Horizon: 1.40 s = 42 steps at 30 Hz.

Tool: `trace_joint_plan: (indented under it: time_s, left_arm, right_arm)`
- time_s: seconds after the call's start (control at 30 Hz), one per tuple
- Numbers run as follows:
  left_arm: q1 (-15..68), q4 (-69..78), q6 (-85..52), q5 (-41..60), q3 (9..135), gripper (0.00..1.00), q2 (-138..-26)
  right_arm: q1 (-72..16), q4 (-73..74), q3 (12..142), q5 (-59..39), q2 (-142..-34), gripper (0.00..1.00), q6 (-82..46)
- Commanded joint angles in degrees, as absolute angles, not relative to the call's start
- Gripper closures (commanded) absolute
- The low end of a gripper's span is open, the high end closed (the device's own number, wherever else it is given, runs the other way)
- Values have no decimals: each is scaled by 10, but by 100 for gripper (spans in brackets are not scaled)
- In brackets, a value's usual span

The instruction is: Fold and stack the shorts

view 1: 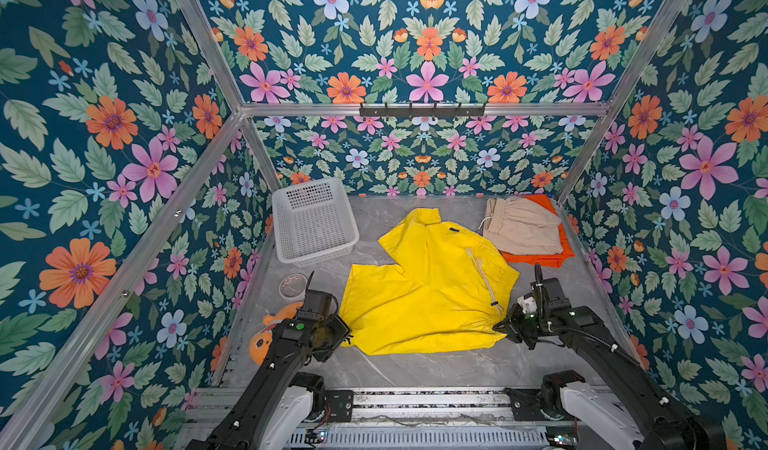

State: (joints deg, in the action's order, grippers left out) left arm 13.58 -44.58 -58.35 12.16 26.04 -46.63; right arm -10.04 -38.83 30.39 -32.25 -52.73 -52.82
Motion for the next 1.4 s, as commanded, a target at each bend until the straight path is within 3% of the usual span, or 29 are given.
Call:
trace_joint_plan:
  time_s: [0.0, 0.5, 0.87, 1.1, 1.37]
  left_arm:
    - [135, -422, -590, 125, 262, 35, -470]
    - [134, -475, -576, 64, 293, 33, -445]
    - [134, -447, -611, 165, 247, 48, -420]
    - [134, -433, -630, 174, 222, 41, -391]
    - [133, -410, -636, 203, 186, 44, -404]
  right_arm:
    - [-101, -359, 319, -320, -539, 100, -552]
    - [-101, -205, 409, -298, -651, 100, -652]
    - [-104, -176, 467, -300, -725, 100, -648]
    - [-111, -174, 464, -297, -727, 100, -646]
    - [-113, -186, 463, -297, -721, 100, -639]
